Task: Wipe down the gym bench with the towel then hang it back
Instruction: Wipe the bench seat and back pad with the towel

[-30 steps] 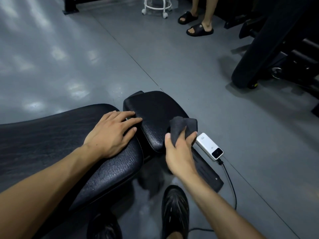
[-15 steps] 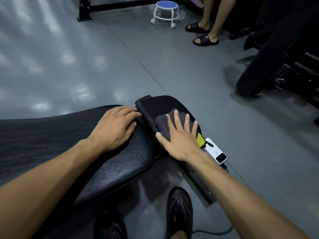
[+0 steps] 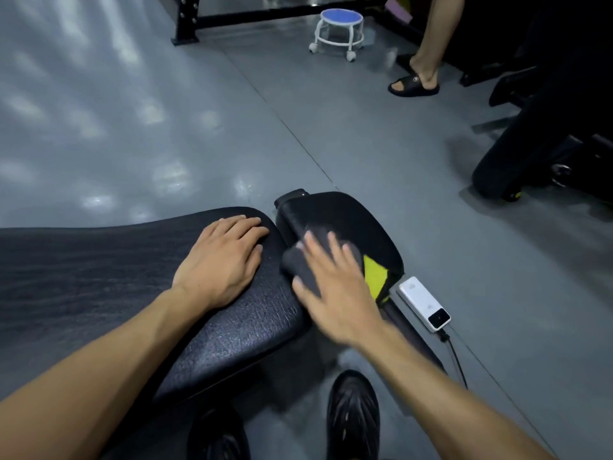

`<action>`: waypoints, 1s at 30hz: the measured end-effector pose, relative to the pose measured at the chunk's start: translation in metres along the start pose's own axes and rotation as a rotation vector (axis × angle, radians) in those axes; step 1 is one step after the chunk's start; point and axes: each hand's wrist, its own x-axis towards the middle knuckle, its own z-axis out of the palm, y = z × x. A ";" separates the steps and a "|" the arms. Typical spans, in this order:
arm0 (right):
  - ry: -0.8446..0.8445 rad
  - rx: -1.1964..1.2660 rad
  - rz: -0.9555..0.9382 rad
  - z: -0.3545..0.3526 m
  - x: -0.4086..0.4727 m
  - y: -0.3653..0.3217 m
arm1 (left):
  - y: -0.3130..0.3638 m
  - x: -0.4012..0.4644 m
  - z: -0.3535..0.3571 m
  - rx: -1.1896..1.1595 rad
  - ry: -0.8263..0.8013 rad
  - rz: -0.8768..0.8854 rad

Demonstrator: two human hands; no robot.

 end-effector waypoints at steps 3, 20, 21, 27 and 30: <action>-0.050 0.051 -0.088 -0.004 -0.017 0.012 | 0.000 0.001 -0.001 -0.003 -0.011 -0.003; -0.155 0.055 -0.012 -0.009 0.106 0.014 | -0.002 0.000 0.003 0.023 0.002 -0.012; -0.157 0.058 -0.005 -0.008 0.118 0.015 | -0.002 0.000 0.004 0.026 0.003 -0.009; -0.137 0.081 -0.092 -0.003 0.136 0.010 | -0.002 0.001 0.004 0.038 0.001 -0.011; -0.198 0.130 -0.145 -0.008 0.131 0.023 | -0.002 0.002 0.004 0.045 -0.013 -0.018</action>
